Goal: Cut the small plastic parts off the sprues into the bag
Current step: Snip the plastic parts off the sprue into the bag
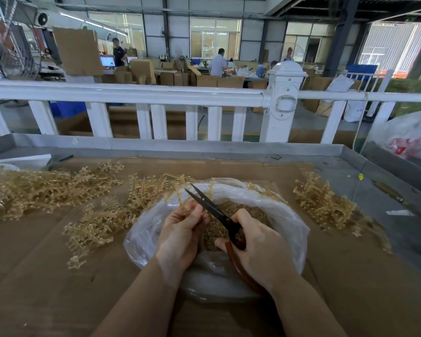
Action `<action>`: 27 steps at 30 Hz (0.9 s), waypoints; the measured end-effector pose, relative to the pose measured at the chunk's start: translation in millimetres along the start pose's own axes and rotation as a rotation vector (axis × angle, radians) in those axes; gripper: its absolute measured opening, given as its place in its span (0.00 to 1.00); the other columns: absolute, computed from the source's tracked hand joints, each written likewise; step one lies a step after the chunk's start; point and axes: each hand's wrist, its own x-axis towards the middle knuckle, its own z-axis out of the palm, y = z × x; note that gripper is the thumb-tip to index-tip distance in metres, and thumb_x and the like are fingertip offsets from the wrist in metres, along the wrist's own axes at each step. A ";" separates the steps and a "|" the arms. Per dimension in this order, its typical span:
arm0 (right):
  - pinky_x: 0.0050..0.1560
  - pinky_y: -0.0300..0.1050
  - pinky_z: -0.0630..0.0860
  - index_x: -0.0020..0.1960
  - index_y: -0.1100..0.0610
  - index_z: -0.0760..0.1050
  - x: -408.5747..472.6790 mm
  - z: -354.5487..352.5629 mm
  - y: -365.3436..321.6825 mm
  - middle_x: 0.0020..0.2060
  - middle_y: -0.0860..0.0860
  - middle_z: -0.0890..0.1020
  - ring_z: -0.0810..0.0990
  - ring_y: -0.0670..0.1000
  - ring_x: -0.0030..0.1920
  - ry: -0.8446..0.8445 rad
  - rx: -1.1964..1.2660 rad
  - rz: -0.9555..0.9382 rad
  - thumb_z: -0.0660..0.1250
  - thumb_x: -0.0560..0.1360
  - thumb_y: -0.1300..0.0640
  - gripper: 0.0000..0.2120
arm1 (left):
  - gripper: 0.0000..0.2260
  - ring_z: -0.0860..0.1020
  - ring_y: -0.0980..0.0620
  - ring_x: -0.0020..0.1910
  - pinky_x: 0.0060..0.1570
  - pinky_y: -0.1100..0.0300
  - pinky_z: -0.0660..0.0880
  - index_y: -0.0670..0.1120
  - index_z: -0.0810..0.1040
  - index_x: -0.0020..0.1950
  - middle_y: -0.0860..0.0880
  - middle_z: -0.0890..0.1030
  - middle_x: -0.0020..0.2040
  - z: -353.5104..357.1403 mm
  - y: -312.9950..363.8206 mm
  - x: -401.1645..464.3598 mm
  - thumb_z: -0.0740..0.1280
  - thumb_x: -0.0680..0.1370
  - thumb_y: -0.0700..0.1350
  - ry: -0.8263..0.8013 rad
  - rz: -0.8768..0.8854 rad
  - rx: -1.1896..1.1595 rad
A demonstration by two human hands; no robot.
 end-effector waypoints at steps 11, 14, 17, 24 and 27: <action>0.35 0.26 0.62 0.51 0.48 0.69 -0.5 0.6 -0.6 0.42 0.42 0.78 0.75 0.42 0.41 -0.014 -0.018 0.007 0.63 0.71 0.36 0.18 | 0.04 0.79 0.56 0.30 0.35 0.67 0.78 0.39 0.73 0.41 0.45 0.77 0.37 -1.3 -1.8 -1.2 0.65 0.70 0.32 -0.051 0.042 0.024; 0.34 0.26 0.62 0.50 0.47 0.68 -0.1 0.5 -0.4 0.42 0.42 0.78 0.74 0.41 0.40 -0.021 -0.014 0.011 0.61 0.71 0.35 0.18 | 0.06 0.79 0.57 0.31 0.35 0.67 0.78 0.40 0.73 0.40 0.46 0.77 0.36 -0.7 -2.8 -0.6 0.63 0.74 0.30 -0.029 0.053 0.042; 0.36 0.28 0.65 0.51 0.47 0.68 0.5 0.9 1.2 0.42 0.42 0.79 0.76 0.41 0.40 -0.026 -0.005 0.013 0.62 0.71 0.35 0.18 | 0.07 0.79 0.57 0.31 0.35 0.67 0.78 0.40 0.73 0.40 0.48 0.79 0.33 -0.9 -4.1 -0.3 0.63 0.75 0.30 -0.020 0.074 0.071; 0.35 0.29 0.65 0.50 0.47 0.67 1.2 0.9 1.7 0.41 0.43 0.80 0.76 0.41 0.39 -0.028 0.034 0.010 0.66 0.71 0.37 0.17 | 0.07 0.78 0.56 0.32 0.35 0.66 0.78 0.41 0.72 0.38 0.48 0.77 0.33 -0.5 -5.6 -0.5 0.65 0.72 0.31 -0.018 0.089 0.054; 0.31 0.26 0.64 0.48 0.47 0.65 0.5 0.4 -0.6 0.40 0.42 0.79 0.73 0.39 0.36 -0.008 0.045 0.002 0.67 0.71 0.39 0.16 | 0.06 0.78 0.55 0.34 0.36 0.66 0.78 0.40 0.74 0.44 0.46 0.76 0.38 -1.6 -5.7 -0.1 0.63 0.75 0.30 -0.013 0.074 0.054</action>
